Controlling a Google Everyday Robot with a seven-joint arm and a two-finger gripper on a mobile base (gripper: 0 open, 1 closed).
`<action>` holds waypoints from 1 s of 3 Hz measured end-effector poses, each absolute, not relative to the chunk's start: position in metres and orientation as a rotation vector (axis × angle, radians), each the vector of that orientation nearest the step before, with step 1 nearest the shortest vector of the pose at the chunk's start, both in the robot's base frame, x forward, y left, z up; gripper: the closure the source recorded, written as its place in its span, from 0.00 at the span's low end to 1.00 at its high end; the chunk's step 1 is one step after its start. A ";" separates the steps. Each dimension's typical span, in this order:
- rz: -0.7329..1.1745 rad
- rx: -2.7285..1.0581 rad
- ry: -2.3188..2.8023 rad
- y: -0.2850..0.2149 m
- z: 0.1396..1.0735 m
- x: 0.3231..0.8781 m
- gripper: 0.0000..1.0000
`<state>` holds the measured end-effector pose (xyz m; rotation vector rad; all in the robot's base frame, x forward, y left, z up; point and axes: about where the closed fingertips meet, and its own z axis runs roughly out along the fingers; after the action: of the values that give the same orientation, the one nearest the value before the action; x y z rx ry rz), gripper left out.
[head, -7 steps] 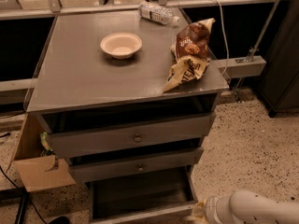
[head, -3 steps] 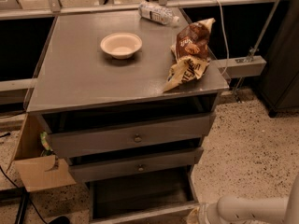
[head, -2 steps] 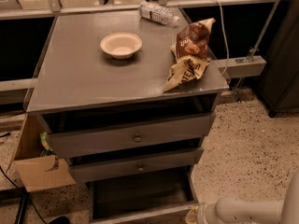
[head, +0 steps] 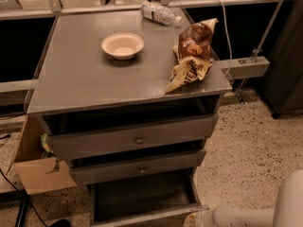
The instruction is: Close bottom drawer
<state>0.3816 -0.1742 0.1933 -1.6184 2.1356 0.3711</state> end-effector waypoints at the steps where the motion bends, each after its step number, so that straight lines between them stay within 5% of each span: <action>1: 0.393 -1.632 2.139 -0.170 0.177 0.376 1.00; 3: 0.425 -1.622 2.024 -0.152 0.159 0.382 1.00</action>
Offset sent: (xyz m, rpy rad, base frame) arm 0.0010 0.0178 -0.0369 0.0568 -0.0266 0.0387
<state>0.3823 -0.1519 0.1585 -1.6218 2.0243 0.4253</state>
